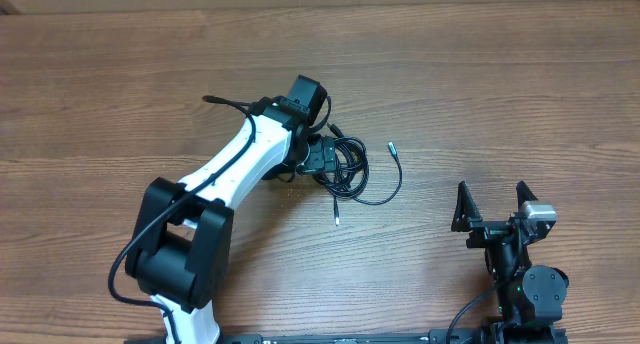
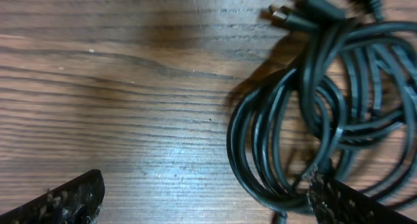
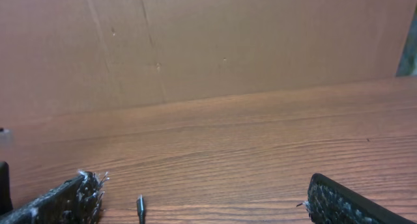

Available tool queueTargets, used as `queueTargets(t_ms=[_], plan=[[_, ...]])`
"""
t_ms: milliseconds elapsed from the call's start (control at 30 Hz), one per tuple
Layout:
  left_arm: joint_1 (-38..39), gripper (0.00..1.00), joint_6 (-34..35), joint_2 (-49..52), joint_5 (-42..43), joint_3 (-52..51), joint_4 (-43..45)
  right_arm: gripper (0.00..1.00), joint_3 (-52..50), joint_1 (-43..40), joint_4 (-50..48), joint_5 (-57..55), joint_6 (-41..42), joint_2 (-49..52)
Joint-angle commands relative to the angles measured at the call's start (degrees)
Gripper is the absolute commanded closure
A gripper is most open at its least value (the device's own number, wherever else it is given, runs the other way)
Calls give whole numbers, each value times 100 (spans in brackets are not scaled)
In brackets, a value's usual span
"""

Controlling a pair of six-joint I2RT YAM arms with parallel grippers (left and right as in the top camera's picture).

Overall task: Untangle cables
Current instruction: 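Move the left gripper forward toward the tangled black cable bundle, then grasp the black cable bundle with the left gripper and lift it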

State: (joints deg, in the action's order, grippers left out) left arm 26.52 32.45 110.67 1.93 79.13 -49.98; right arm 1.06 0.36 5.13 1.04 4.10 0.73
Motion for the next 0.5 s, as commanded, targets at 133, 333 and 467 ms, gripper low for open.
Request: queueTargets(t_ms=[133, 333, 467], plan=[[61, 0, -138, 291, 37, 127, 138, 0, -61, -22, -28, -55, 22, -55], [70, 0, -138, 518, 39, 127, 284, 0, -61, -22, -28, -55, 22, -55], [74, 0, -138, 682, 39, 127, 293, 0, -61, -22, -28, -55, 22, -55]])
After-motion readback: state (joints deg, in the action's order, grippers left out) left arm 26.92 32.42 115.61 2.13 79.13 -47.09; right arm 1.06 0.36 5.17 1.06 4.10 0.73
